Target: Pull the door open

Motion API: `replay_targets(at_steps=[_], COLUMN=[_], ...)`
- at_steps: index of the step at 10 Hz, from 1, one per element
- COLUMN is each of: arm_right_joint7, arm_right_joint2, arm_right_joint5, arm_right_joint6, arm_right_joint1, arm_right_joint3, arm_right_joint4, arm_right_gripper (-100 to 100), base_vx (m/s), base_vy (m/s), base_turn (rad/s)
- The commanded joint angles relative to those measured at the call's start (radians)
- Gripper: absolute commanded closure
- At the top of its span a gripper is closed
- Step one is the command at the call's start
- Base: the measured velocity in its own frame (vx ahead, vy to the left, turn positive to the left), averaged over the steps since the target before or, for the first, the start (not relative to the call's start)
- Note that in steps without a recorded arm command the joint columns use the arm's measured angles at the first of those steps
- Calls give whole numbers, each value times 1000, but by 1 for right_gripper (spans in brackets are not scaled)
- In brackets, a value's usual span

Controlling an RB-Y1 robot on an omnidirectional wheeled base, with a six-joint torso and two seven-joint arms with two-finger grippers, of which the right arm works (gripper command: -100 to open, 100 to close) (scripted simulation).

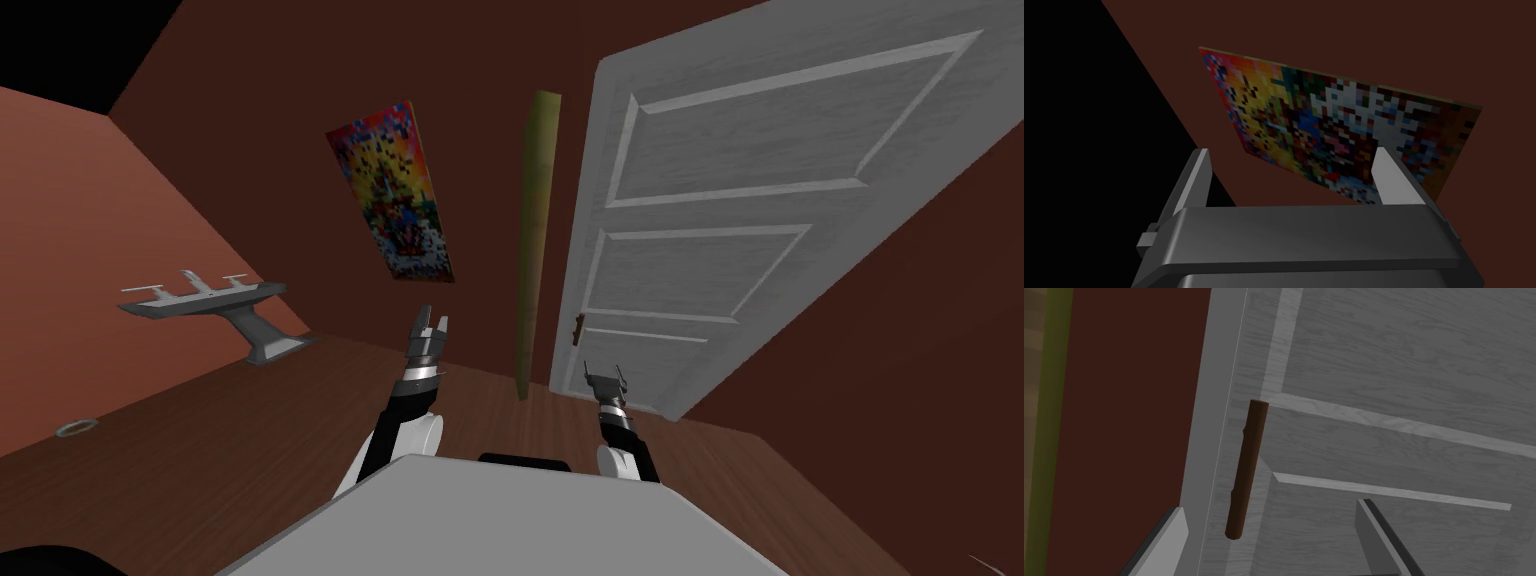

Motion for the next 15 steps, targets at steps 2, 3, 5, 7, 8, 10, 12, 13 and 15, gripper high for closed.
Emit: replay_targets(at_steps=[2, 3, 5, 7, 8, 10, 12, 13, 15], arm_right_joint7=[-53, -71, -88, -134, -150, -188, -223, -232, -267], arm_right_joint2=[-9, -12, -15, -23, -26, -32, -37, -38, -43], arm_right_joint5=[-33, -46, -58, -91, -102, -129, -154, -160, -185], arm_right_joint6=[-16, -20, -23, -33, -36, -44, -51, -52, -59], arm_right_joint1=[-18, -23, -29, -44, -49, -61, -73, -76, -88], arm_right_joint3=[13, 18, 22, 34, 38, 48, 58, 60, 71], arm_right_joint4=[61, 81, 100, 151, 168, 210, 249, 258, 296], arm_right_gripper=[-100, -100, -100, -100, -100, -100, -100, -100, -100], base_vx=[69, 79, 42, 77, 90, 93, 72, 69, 74], base_vy=[-60, -46, -32, -69, -64, -65, -54, -53, -48], base_turn=[129, 137, 47, 180, 122, 142, 118, 118, 121])
